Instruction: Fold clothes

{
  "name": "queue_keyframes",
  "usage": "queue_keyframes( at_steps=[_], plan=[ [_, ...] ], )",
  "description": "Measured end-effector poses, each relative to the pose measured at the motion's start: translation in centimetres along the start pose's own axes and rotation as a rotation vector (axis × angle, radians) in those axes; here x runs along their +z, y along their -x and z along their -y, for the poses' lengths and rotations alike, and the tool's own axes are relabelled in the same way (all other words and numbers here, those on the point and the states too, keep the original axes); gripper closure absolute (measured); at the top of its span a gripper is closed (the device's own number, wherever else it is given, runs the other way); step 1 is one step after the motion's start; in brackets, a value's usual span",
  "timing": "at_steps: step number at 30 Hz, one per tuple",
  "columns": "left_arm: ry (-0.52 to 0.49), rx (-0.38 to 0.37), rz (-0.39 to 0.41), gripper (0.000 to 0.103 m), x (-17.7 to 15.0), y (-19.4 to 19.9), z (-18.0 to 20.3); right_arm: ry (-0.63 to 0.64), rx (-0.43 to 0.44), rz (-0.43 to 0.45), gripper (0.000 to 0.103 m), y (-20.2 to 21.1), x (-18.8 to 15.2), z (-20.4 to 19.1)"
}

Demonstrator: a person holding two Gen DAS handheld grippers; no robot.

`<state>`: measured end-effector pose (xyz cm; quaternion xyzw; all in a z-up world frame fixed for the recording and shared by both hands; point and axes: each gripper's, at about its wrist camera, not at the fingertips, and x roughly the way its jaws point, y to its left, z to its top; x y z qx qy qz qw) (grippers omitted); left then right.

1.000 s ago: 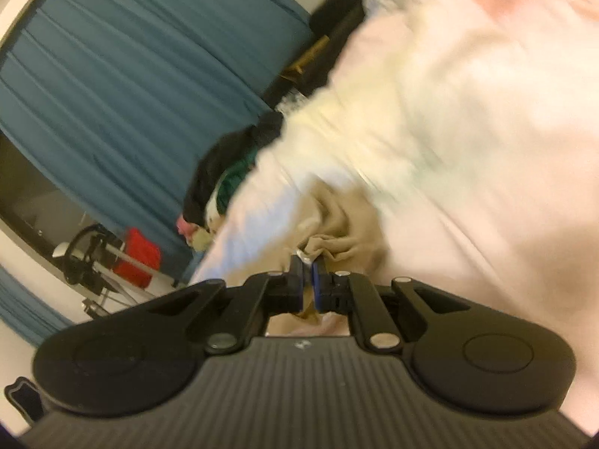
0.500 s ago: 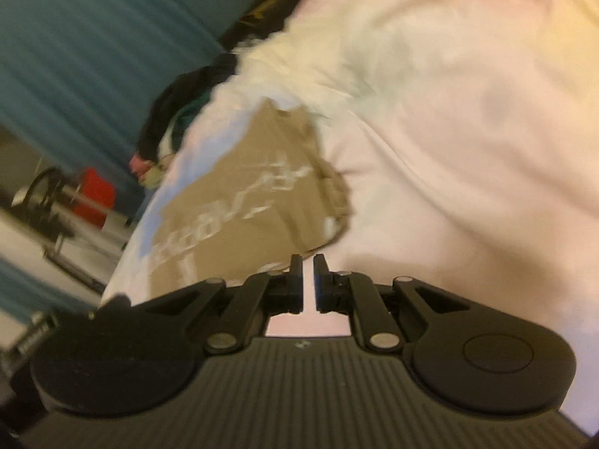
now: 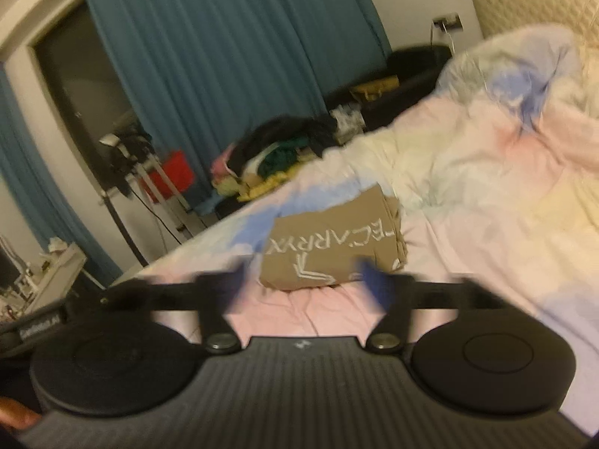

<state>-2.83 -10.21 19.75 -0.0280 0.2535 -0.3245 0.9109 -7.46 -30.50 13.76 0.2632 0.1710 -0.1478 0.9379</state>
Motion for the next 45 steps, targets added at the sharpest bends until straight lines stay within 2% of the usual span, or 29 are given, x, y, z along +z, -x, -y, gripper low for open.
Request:
queue_keyframes(
  at_steps=[1,6,12,20,27,39,45],
  plan=[
    [-0.009,0.008,0.015,0.000,-0.4,1.4,0.1,0.009,0.002,0.020,0.012,1.0,-0.3,-0.3],
    [-0.045,0.052,0.095,0.000,-3.0,7.7,0.0,0.045,0.022,0.039,0.012,4.4,-2.7,-1.6],
    [-0.057,0.081,0.150,0.000,-6.7,12.5,-1.4,0.114,0.006,0.096,0.012,6.3,-6.2,-2.9],
    [-0.104,0.128,0.163,0.000,-10.0,13.2,-3.0,0.213,-0.043,0.174,0.012,5.9,-10.9,-4.5],
    [-0.130,0.149,0.162,0.000,-11.8,12.4,-4.0,0.281,-0.048,0.150,0.012,3.6,-13.5,-6.2],
    [-0.097,0.169,0.155,0.000,-13.5,12.0,-5.8,0.301,-0.093,0.120,0.012,2.5,-14.9,-6.4],
    [-0.109,0.166,0.139,0.000,-13.9,11.3,-5.8,0.307,-0.103,0.136,0.012,2.6,-15.1,-6.3]
  ],
)
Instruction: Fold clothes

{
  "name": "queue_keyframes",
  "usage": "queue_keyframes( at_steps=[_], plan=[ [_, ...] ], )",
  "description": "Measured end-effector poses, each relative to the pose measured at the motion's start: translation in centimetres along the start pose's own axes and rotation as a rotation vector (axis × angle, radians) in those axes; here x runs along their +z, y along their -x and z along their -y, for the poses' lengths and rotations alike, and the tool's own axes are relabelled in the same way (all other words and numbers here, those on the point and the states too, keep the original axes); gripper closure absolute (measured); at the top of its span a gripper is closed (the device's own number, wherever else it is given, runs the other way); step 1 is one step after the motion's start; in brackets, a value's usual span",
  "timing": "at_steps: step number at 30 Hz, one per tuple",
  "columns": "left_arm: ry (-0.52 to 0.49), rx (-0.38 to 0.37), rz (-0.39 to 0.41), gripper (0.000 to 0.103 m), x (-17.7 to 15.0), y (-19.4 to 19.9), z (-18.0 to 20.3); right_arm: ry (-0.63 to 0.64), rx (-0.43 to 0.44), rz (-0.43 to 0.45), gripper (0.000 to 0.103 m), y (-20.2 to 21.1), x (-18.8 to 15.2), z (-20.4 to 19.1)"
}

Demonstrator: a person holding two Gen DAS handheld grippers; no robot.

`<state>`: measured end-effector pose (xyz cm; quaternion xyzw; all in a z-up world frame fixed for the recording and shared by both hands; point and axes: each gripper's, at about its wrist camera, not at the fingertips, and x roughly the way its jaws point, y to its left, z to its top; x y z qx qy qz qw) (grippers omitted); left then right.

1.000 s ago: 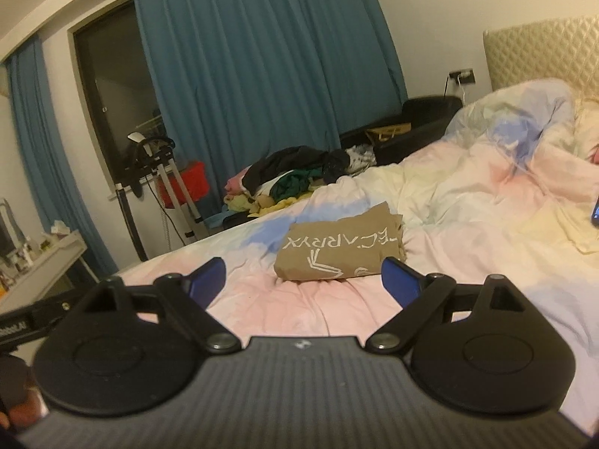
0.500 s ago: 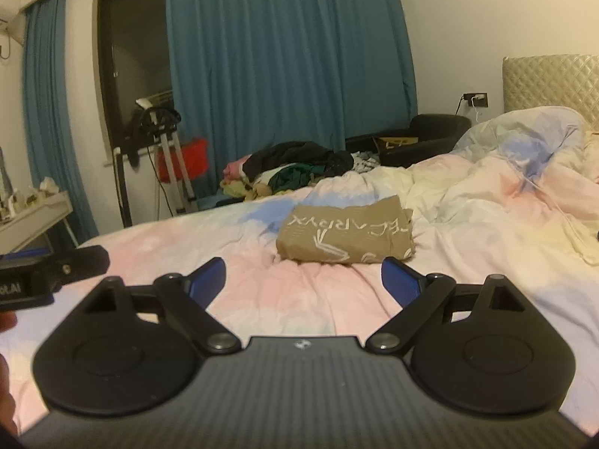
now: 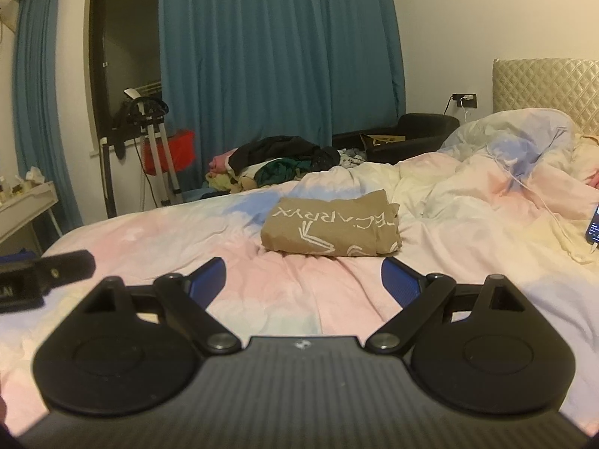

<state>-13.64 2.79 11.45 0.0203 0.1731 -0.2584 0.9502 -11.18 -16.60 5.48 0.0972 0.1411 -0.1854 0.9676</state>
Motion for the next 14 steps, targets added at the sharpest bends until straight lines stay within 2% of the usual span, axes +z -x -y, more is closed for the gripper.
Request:
queue_keyframes(
  at_steps=[14],
  plan=[
    [0.011,-0.003,0.006,0.000,-0.33,-0.17,0.03,-0.013,-0.004,0.000,0.012,0.22,0.05,0.15]
  ],
)
